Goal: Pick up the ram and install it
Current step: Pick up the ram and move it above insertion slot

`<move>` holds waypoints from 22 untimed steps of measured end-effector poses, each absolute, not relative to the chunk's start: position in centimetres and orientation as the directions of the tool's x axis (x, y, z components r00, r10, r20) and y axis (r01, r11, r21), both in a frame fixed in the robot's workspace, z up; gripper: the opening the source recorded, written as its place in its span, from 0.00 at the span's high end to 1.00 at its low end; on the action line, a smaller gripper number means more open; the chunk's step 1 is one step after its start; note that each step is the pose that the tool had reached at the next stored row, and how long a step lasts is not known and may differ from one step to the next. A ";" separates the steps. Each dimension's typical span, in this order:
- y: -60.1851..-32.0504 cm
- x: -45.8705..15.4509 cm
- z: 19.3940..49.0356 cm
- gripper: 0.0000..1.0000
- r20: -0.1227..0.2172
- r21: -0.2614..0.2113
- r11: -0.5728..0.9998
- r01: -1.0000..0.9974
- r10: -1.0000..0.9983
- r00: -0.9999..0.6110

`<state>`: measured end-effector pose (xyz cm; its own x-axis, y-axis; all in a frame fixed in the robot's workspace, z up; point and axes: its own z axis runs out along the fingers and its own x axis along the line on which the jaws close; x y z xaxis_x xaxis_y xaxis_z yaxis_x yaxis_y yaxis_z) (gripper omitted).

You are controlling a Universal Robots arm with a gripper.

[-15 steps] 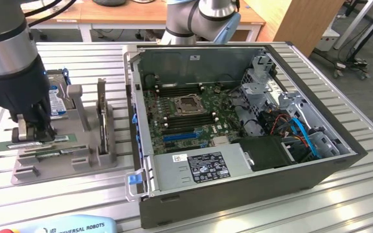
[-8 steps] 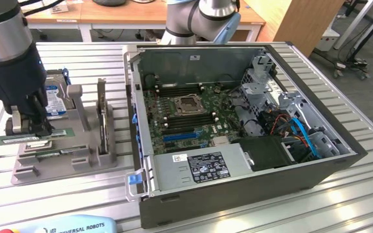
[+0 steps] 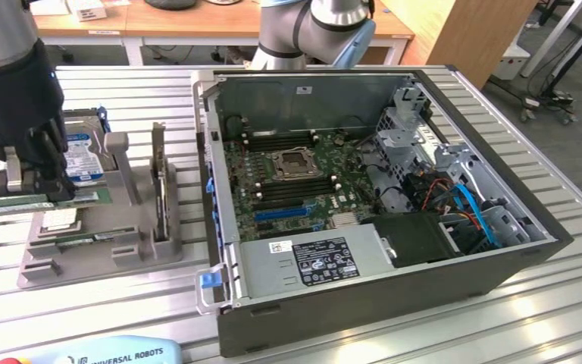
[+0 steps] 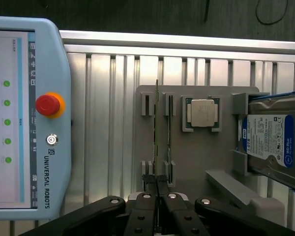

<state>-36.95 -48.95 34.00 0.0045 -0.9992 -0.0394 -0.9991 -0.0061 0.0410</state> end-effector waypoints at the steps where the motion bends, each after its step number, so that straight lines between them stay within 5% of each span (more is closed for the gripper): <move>1: -48.9 -37.0 34.3 0.88 -0.039 0.041 -0.006 -0.999 -0.999 0.005; 22: -48.9 -37.0 39.7 0.88 -0.039 0.041 -0.006 -0.999 -0.999 0.005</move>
<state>-36.95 -48.95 39.71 0.0045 -0.9992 -0.0393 -0.9991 -0.0061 0.0409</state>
